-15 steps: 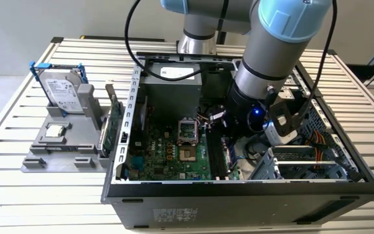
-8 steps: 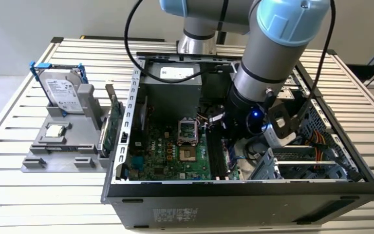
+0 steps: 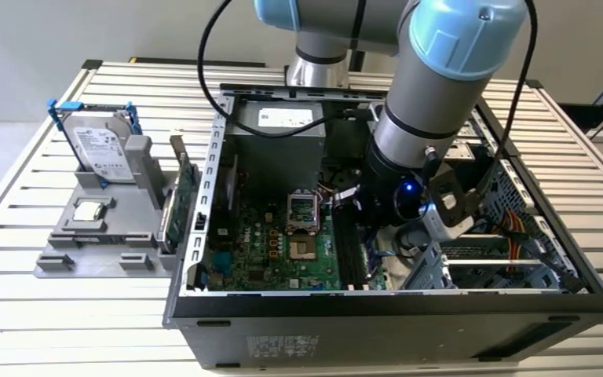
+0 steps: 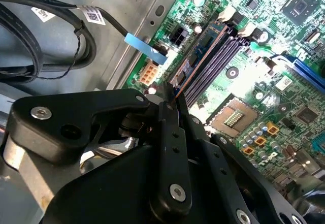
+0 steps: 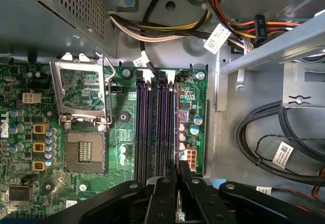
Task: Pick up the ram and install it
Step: 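Insert the ram into the slot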
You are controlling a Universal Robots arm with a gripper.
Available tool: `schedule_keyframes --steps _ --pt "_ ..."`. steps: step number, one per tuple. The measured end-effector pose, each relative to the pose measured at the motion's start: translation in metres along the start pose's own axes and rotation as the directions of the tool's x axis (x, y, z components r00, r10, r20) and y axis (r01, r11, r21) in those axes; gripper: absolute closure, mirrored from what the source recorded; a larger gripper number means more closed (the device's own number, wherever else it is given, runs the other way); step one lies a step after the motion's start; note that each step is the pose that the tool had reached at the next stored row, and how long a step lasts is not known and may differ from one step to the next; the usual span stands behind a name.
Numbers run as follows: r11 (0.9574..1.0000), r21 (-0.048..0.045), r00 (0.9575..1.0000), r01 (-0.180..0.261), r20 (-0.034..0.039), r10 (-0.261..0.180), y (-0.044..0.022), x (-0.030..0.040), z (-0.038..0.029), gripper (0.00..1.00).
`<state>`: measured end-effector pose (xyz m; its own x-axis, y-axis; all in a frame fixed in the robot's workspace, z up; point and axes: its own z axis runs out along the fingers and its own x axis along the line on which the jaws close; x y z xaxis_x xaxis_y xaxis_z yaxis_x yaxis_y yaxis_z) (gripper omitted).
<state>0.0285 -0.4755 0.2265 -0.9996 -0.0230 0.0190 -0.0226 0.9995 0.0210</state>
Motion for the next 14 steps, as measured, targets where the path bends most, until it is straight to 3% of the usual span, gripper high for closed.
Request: schedule_keyframes --steps 14 --pt "1.0000 -0.0001 1.0000 0.008 -0.0002 -0.008 -0.0019 0.0023 0.0073 1.00"
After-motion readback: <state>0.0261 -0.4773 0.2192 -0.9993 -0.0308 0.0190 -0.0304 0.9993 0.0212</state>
